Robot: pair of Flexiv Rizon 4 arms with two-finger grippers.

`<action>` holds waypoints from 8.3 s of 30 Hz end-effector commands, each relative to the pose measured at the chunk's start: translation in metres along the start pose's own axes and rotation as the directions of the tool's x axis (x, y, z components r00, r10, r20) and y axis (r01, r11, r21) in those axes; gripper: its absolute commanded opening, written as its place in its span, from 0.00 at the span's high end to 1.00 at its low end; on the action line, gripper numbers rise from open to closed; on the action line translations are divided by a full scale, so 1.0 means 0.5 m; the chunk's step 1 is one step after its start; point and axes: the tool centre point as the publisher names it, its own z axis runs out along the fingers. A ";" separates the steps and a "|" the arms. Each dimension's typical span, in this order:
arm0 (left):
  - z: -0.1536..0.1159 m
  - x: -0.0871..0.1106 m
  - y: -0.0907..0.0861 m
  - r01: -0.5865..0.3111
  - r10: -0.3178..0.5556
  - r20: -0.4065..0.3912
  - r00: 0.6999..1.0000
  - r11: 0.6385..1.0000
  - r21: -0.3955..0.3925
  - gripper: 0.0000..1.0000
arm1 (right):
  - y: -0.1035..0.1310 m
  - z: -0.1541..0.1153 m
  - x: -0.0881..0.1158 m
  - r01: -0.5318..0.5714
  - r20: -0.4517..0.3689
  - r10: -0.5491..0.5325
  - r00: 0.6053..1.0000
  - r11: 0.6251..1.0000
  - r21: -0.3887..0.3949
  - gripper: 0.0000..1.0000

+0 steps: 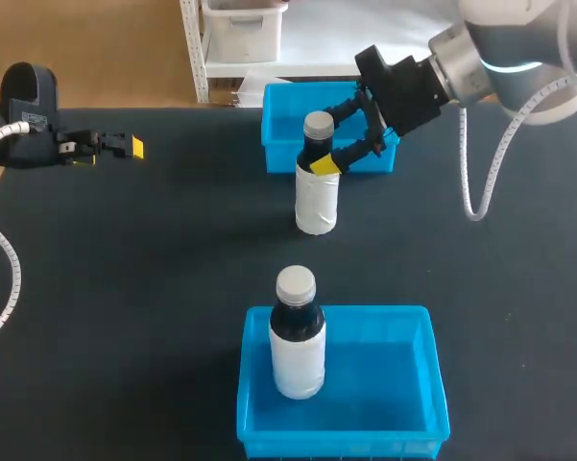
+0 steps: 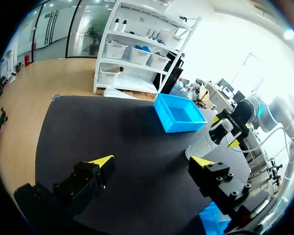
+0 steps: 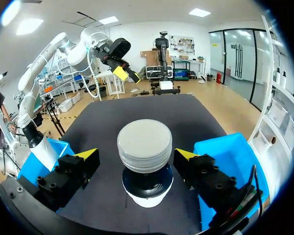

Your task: Pick up the bottle, and place it in the far bin if it is heavy, or in the near bin if it is light.

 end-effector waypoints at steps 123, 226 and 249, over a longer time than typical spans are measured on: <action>0.000 0.000 0.000 0.000 0.000 0.000 1.000 1.000 0.000 0.00 | 0.559 -0.084 0.053 0.319 0.049 -0.324 0.945 0.879 -0.354 1.00; 0.000 0.000 0.000 0.000 0.000 0.000 1.000 1.000 0.000 0.00 | 0.200 -0.292 0.114 -0.038 -0.108 0.048 0.993 0.995 0.093 0.00; 0.000 0.000 0.000 0.000 0.000 0.000 1.000 1.000 0.000 0.00 | 0.191 -0.304 0.110 -0.082 -0.137 0.094 0.986 0.992 0.096 0.00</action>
